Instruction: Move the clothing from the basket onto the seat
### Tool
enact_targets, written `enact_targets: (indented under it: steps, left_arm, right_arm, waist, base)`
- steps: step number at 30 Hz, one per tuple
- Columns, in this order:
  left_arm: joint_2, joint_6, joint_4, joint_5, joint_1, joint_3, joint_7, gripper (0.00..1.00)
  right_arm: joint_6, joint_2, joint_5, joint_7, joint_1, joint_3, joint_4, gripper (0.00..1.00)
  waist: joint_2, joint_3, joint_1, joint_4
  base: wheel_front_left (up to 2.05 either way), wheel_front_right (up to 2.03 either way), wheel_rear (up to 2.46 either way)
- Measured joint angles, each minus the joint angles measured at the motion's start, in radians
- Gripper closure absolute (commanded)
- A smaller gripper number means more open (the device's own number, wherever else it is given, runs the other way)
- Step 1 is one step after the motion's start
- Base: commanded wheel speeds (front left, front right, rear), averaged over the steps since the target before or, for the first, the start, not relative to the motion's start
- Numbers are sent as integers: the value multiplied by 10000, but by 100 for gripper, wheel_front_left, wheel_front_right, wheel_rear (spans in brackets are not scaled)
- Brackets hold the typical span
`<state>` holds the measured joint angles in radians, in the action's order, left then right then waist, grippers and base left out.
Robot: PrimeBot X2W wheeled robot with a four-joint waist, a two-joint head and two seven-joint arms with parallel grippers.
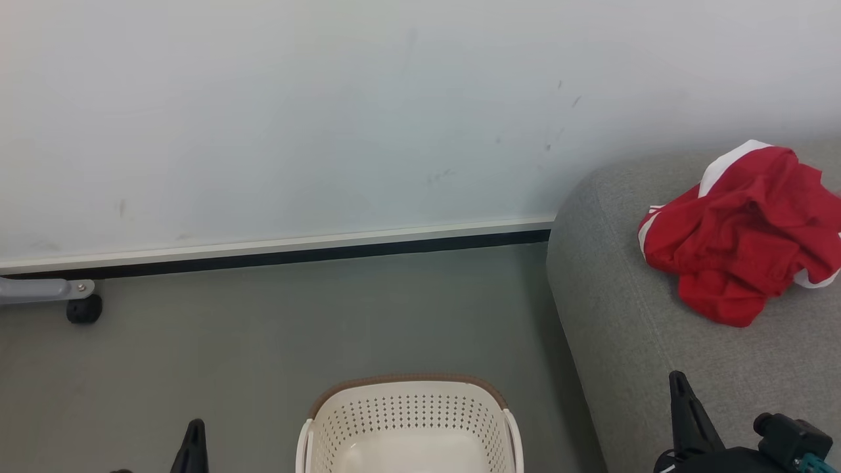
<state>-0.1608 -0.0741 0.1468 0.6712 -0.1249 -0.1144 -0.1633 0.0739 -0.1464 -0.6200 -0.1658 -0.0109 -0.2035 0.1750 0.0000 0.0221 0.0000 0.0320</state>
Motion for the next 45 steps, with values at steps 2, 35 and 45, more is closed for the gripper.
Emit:
enact_targets:
  steps: [2, 35, 45]
  left_arm:
    - [31, 50, 38, 221, 34, 50, 59, 100]
    - [462, 800, 523, 3877, 832, 849, 1181, 100]
    - [625, 1018, 683, 5009, 1052, 1106, 1523, 100]
  right_arm:
    - [-38, 19, -245, 104, 11, 86, 21, 100]
    - [-786, 426, -4092, 1220, 418, 1417, 437, 100]
    - [-1016, 550, -5294, 1559, 478, 1825, 566, 100]
  waist:
    - [0, -6, 0, -8]
    - [0, -96, 0, -134]
    - [1, -124, 0, -173]
  base:
    - [0, 0, 0]
    - [0, 0, 0]
    - [0, 0, 0]
